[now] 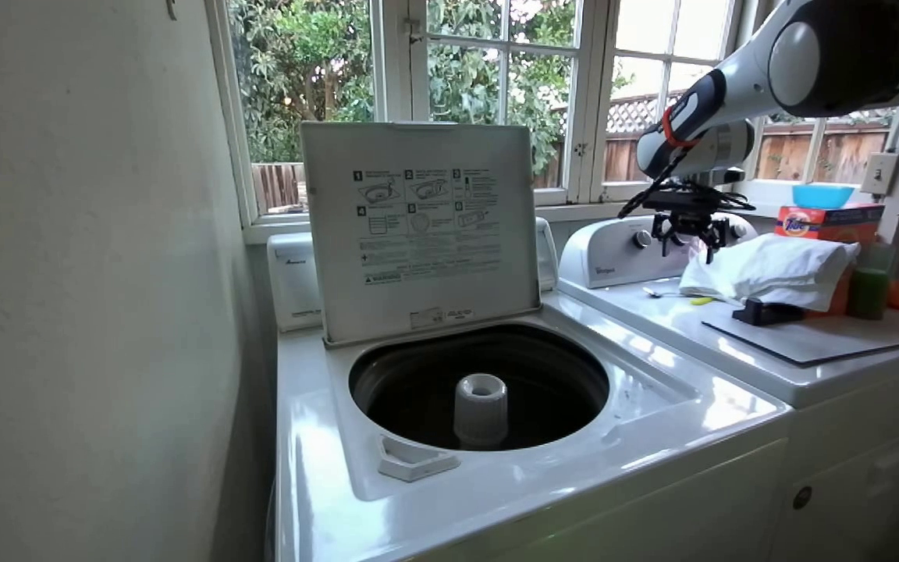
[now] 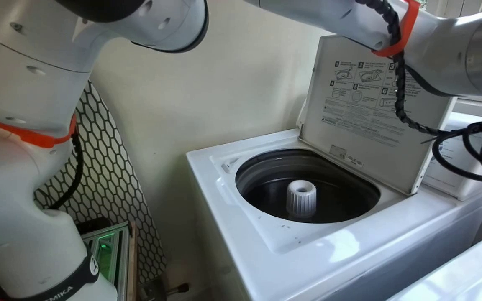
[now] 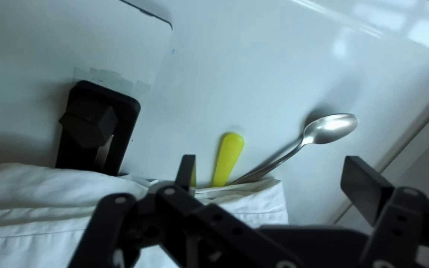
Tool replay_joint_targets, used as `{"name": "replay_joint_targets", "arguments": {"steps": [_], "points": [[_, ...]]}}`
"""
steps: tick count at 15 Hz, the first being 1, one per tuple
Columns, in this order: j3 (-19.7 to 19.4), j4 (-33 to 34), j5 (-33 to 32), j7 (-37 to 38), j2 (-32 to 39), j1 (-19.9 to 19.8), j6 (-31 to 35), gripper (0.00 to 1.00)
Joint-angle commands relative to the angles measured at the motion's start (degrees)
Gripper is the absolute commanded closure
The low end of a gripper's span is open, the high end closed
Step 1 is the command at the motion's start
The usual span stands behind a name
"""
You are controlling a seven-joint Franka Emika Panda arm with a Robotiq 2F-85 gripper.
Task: Put the small white towel and the big white cloth into the washing machine
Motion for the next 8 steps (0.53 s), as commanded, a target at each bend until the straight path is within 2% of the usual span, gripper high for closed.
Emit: {"name": "replay_joint_targets", "arguments": {"steps": [1, 2, 6, 8], "points": [[0.7, 0.4, -0.4, 0.1, 0.1, -0.4, -0.3, 0.00], [-1.8, 1.7, -2.3, 5.5, 1.7, 0.5, 0.9, 0.00], [-5.1, 3.7, -5.4, 15.5, 4.5, -0.6, -0.3, 0.00], [-8.1, 3.8, -5.9, 20.2, 6.0, 0.1, -0.4, 0.00]]}}
